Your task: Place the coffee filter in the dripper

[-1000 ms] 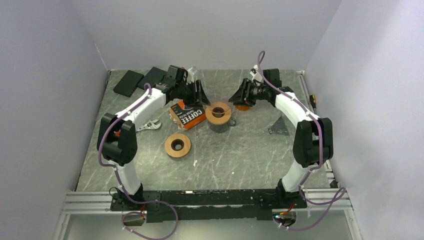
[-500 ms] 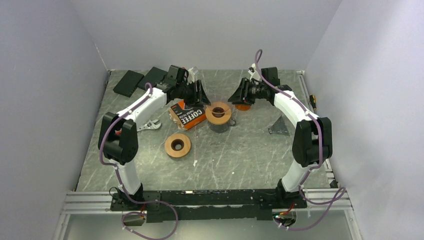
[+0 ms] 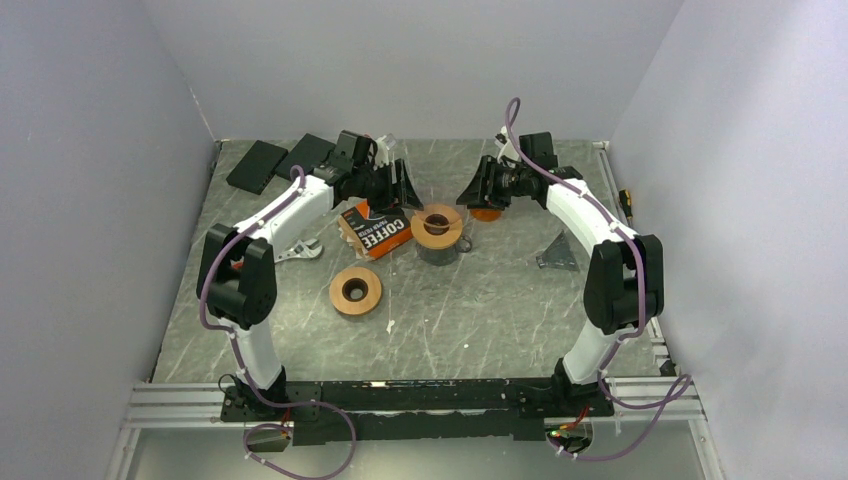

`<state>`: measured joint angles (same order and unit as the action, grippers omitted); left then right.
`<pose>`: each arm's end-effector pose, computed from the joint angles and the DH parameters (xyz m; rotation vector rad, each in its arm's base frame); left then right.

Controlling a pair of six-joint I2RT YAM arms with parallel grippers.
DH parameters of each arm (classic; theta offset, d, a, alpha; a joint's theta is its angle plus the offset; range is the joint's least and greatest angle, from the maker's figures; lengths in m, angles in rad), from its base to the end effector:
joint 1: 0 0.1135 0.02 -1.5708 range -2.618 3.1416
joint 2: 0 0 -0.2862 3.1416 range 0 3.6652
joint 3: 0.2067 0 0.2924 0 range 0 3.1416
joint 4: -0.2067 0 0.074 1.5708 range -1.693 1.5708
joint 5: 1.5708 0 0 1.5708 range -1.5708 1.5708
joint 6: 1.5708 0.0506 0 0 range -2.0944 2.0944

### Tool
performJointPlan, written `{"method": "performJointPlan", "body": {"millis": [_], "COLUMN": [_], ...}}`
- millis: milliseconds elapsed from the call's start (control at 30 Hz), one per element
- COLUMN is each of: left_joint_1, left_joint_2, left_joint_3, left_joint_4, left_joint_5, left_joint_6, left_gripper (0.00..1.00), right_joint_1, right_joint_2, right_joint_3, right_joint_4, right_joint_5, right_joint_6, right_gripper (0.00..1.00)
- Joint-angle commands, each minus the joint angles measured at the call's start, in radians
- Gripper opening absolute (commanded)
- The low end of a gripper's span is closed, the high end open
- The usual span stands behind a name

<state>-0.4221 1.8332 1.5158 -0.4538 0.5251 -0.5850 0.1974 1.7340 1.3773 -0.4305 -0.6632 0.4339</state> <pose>0.4177 -0.2154 0.2755 0.0786 2.4829 -1.0843 0.4214 0.1161 0.2715 -0.0554 2.4028 1.0840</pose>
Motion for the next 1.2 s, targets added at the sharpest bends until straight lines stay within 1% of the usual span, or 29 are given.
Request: {"method": "performJointPlan", "body": {"millis": [0,67,133,267,333,467,633,700,833,933,1067,1167], "left_joint_1": [0.003,0.003,0.003,0.003,0.003,0.003,0.003,0.003,0.005,0.013,0.049,0.099], "left_joint_2": [-0.067,-0.093,-0.126,-0.226,-0.282,-0.394,-0.503,-0.524,-0.53,-0.515,-0.481,-0.455], "left_joint_3": [0.04,0.049,0.049,0.016,-0.026,-0.114,-0.222,-0.254,-0.345,-0.425,-0.498,-0.529], "left_joint_4": [0.006,0.012,0.024,0.054,0.074,0.085,0.041,0.002,-0.071,-0.07,-0.032,0.015], "left_joint_5": [-0.021,-0.027,-0.04,-0.115,-0.173,-0.324,-0.573,-0.683,-0.825,-0.82,-0.73,-0.657], "left_joint_6": [0.04,0.047,0.057,0.089,0.111,0.162,0.204,0.195,0.125,0.068,0.016,-0.006], "left_gripper": [0.75,0.83,0.88,0.96,0.99,1.0,1.0,1.0,1.0,1.0,1.0,1.0], "right_joint_1": [0.0,0.0,0.0,0.0,-0.001,-0.001,-0.008,-0.011,-0.013,-0.017,-0.022,-0.025], "right_joint_2": [-0.071,-0.101,-0.137,-0.22,-0.257,-0.329,-0.422,-0.458,-0.508,-0.526,-0.54,-0.542], "right_joint_3": [0.063,0.066,0.058,0.022,0.001,-0.052,-0.149,-0.184,-0.236,-0.26,-0.281,-0.284], "right_joint_4": [0.01,0.032,0.062,0.114,0.122,0.132,0.176,0.187,0.192,0.181,0.168,0.145], "right_joint_5": [-0.009,-0.016,-0.014,0.01,0.042,0.114,0.167,0.192,0.233,0.249,0.267,0.278], "right_joint_6": [-0.006,0.01,0.026,0.031,0.023,-0.001,0.002,0.008,0.001,-0.004,-0.014,-0.03], "right_gripper": [0.5,0.56,0.63,0.74,0.77,0.81,0.86,0.89,0.91,0.92,0.92,0.92]}}
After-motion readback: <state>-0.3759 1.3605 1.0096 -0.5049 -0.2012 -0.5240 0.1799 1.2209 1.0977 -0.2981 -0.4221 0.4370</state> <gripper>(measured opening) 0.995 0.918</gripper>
